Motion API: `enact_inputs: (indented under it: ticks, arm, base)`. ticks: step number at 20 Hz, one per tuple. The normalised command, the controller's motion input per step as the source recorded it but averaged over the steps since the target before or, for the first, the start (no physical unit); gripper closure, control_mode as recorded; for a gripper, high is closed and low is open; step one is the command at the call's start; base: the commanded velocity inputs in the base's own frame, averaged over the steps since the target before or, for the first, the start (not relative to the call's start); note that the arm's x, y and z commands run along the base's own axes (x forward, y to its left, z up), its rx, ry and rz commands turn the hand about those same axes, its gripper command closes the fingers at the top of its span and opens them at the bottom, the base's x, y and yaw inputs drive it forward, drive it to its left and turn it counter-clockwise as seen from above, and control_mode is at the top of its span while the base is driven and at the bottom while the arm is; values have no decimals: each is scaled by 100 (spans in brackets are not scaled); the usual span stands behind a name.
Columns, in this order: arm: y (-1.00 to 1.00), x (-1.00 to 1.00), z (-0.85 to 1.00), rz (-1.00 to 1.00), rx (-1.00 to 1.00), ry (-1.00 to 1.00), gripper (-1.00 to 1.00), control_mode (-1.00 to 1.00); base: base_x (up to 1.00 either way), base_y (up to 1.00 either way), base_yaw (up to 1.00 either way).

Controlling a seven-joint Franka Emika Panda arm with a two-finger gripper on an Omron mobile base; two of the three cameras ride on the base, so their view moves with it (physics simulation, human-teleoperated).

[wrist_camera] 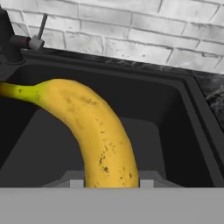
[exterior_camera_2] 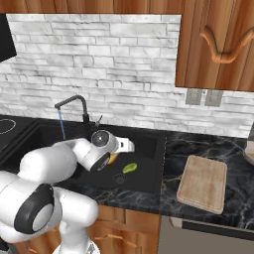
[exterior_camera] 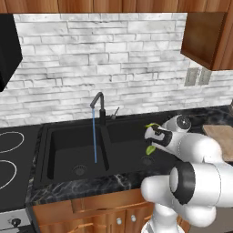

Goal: Pick the mango, banana from the sink and place them on the cutting board to airdry. Then turn off the sink faucet.

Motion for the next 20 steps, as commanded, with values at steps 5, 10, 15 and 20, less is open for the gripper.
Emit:
enact_inputs:
  ticks: [5, 10, 15, 20]
  arm:
    - [-9, 0, 100, 0, 3, 11, 100, -100]
    - [-14, -47, 57, 4, 3, 4, 100, -100]
    - [2, -72, 3, 2, 0, -16, 100, -100]
    - [15, -54, 21, 0, 4, -1, 100, -100]
  base:
    - [0, 0, 0]
    - [0, 0, 0]
    - [0, 0, 0]
    - [0, 0, 0]
